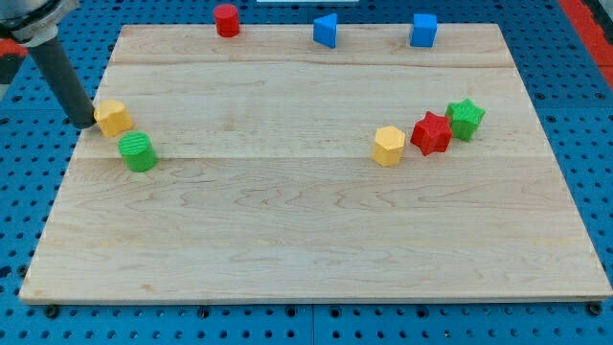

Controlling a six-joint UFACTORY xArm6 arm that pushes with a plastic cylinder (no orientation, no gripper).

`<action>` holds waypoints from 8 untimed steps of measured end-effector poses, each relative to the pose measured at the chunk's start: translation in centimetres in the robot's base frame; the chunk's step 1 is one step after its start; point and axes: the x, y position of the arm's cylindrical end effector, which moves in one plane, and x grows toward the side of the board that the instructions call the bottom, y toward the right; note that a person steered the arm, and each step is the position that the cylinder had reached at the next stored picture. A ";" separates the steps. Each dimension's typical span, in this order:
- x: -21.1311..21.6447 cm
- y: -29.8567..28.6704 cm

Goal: Move the green circle and yellow heart diagonal to each other

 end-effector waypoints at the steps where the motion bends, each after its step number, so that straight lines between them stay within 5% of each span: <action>1: 0.0 -1.7; 6: 2.4 -2.4; 7: 12.3 2.6; 8: 13.8 16.4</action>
